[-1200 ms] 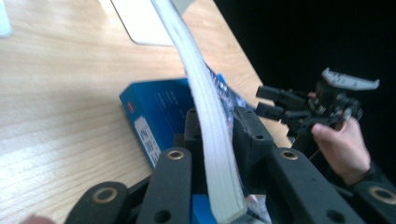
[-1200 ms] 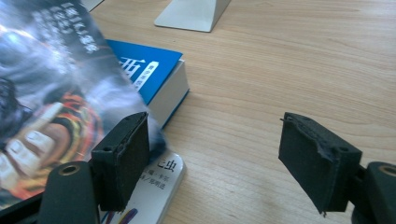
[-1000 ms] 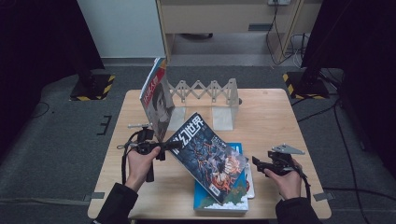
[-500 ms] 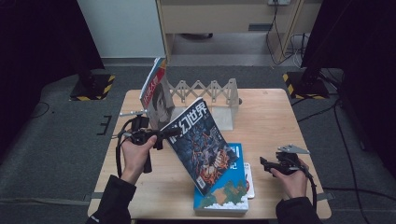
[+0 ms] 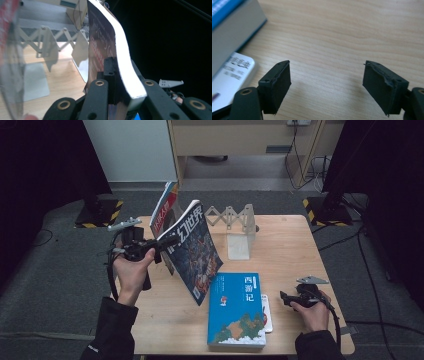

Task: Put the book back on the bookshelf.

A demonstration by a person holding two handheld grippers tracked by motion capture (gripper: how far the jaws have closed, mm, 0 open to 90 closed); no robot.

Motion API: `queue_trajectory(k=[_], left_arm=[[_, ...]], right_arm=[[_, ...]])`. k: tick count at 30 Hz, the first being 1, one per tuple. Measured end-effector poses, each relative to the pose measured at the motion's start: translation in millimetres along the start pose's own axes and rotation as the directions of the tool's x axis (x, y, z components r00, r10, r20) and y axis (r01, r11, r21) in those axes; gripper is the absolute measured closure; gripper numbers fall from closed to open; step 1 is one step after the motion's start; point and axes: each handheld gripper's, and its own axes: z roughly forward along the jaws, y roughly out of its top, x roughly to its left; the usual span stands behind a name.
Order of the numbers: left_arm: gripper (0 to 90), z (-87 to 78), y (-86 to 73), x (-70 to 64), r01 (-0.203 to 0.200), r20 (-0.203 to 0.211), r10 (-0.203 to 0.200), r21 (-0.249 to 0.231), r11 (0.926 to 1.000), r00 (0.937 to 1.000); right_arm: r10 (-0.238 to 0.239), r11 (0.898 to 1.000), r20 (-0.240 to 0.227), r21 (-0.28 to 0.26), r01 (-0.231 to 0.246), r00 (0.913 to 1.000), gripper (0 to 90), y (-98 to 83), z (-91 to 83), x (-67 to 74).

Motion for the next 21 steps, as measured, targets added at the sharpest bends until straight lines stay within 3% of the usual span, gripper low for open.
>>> queue_trajectory(k=[5, 8, 9, 12, 19, 20, 21], left_arm=[[81.7, -6.8, 6.1, 7.1, 0.002, -0.04, -0.003, -0.022, 0.9997, 0.9992], [81.8, -10.4, 11.2, 10.4, -0.023, -0.094, 0.02, -0.032, 0.9992, 0.9954], [81.8, -10.4, 11.2, 10.4, -0.023, -0.094, 0.02, -0.032, 0.9992, 0.9954], [81.7, -10.1, 15.6, 13.5, -0.053, -0.15, 0.047, -0.038, 0.9979, 0.9876], [81.8, -2.2, 24.1, 18.9, -0.081, -0.224, 0.066, -0.056, 0.9952, 0.9723], [81.8, -2.2, 24.1, 18.9, -0.081, -0.224, 0.066, -0.056, 0.9952, 0.9723], [81.8, 1.4, 27.2, 19.5, -0.088, -0.242, 0.071, -0.06, 0.9943, 0.9678]], right_arm=[[-0.001, 0.999, 0.012, 0.051, 0.0, 0.9999, 19.0, -4.1, 4.9, -4.6], [-0.005, 0.999, 0.013, 0.047, 0.005, 0.9999, 18.1, -4.9, 6.3, -5.1], [-0.005, 0.999, 0.013, 0.047, 0.005, 0.9999, 18.1, -4.9, 6.3, -5.1], [-0.01, 0.999, 0.013, 0.048, 0.009, 0.9999, 16.6, -5.2, 6.9, -4.3], [-0.021, 0.999, 0.016, 0.04, 0.021, 0.9996, 13.0, -6.4, 8.7, -2.2], [-0.03, 0.999, 0.019, 0.038, 0.029, 0.9994, 12.1, -6.5, 9.4, -2.2], [-0.036, 0.999, 0.02, 0.036, 0.035, 0.9992, 11.1, -6.6, 10.0, -2.1]])
